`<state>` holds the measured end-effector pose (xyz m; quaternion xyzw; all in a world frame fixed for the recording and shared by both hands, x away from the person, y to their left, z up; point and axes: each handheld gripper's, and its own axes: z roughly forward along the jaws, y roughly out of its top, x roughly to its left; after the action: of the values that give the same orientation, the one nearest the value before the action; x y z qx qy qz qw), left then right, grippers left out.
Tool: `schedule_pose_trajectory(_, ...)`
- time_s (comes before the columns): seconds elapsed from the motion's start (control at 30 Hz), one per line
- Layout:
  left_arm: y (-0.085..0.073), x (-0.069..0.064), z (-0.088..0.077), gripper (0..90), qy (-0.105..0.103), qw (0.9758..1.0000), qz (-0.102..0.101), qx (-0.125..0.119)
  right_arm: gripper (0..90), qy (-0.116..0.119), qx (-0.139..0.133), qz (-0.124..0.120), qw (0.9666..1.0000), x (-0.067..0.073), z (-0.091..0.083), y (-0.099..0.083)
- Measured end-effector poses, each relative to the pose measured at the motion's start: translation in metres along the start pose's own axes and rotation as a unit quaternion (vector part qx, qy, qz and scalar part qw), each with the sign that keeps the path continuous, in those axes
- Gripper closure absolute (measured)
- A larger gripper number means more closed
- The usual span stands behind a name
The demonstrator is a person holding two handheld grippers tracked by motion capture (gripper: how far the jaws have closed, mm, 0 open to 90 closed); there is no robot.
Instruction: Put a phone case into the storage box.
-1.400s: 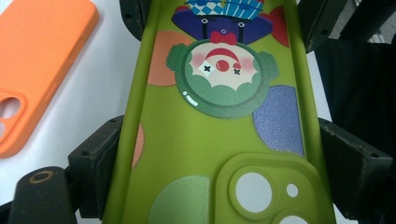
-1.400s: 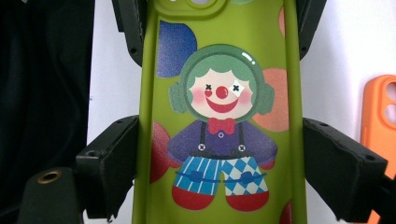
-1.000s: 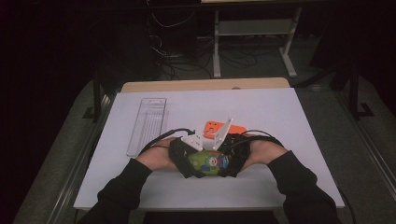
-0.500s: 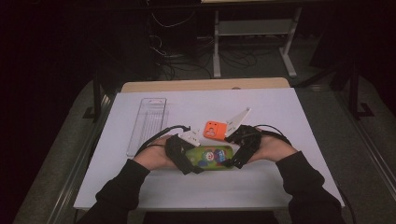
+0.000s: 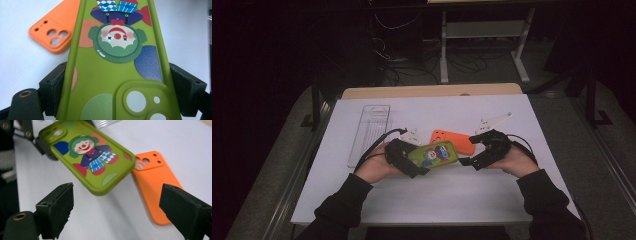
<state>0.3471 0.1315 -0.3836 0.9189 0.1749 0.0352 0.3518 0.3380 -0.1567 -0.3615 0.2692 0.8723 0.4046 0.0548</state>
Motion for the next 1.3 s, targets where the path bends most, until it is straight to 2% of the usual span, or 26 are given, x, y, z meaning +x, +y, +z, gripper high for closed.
schedule_pose_trajectory(0.07, 0.0, 0.001, 0.0, 15.5, 0.009, 0.9999, -0.006, 0.005, 8.9, -0.011, -0.008, 0.01, 0.9998, -0.002, -0.001, -0.004)
schedule_pose_trajectory(0.2, 0.001, 0.002, 0.001, 15.5, 0.024, 0.9992, -0.032, -0.002, 8.5, -0.021, -0.028, 0.034, 0.9988, -0.001, -0.003, -0.012)
schedule_pose_trajectory(0.23, 0.002, 0.003, 0.001, 15.6, 0.03, 0.9991, -0.03, 0.005, 8.6, -0.026, -0.034, 0.035, 0.9984, -0.001, -0.003, -0.014)
schedule_pose_trajectory(0.3, 0.002, 0.003, 0.001, 15.6, 0.037, 0.9986, -0.037, 0.001, 9.5, -0.035, -0.049, 0.048, 0.9971, 0.001, -0.002, -0.018)
schedule_pose_trajectory(0.33, 0.002, 0.002, 0.002, 15.6, 0.036, 0.9982, -0.049, -0.005, 9.3, -0.034, -0.052, 0.053, 0.9967, 0.001, -0.002, -0.02)
schedule_pose_trajectory(0.37, 0.002, 0.003, 0.0, 15.6, 0.037, 0.9985, -0.04, 0.003, 8.6, -0.032, -0.053, 0.055, 0.9966, 0.002, 0.0, -0.021)
schedule_pose_trajectory(0.47, 0.002, 0.001, 0.0, 15.6, 0.032, 0.9981, -0.051, -0.006, 7.0, -0.038, -0.043, 0.066, 0.9962, 0.007, 0.004, -0.026)
schedule_pose_trajectory(0.53, 0.003, 0.0, -0.001, 15.6, 0.034, 0.9982, -0.049, -0.004, 6.9, -0.047, -0.043, 0.07, 0.9955, 0.01, 0.008, -0.029)
schedule_pose_trajectory(0.6, 0.003, 0.0, 0.0, 15.6, 0.032, 0.9982, -0.05, -0.005, 7.0, -0.053, -0.046, 0.087, 0.9938, 0.011, 0.011, -0.033)
schedule_pose_trajectory(0.67, 0.003, 0.0, 0.0, 15.6, 0.033, 0.9982, -0.05, -0.005, 7.0, -0.049, -0.057, 0.11, 0.9911, 0.014, 0.014, -0.037)
schedule_pose_trajectory(0.73, 0.003, 0.0, -0.001, 15.6, 0.032, 0.9984, -0.047, -0.003, 7.0, -0.064, -0.058, 0.105, 0.9907, 0.016, 0.017, -0.039)
schedule_pose_trajectory(0.83, 0.004, 0.0, -0.001, 15.5, 0.033, 0.9983, -0.047, -0.005, 6.9, -0.081, -0.055, 0.082, 0.9918, 0.019, 0.021, -0.041)
schedule_pose_trajectory(1.0, 0.004, 0.001, -0.001, 15.6, 0.034, 0.9984, -0.045, -0.003, 5.0, -0.106, -0.037, 0.058, 0.992, 0.022, 0.029, -0.045)
schedule_pose_trajectory(1.3, 0.003, 0.0, -0.003, 15.6, 0.031, 0.9985, -0.043, -0.006, 4.9, -0.145, -0.034, 0.017, 0.9887, 0.027, 0.034, -0.045)
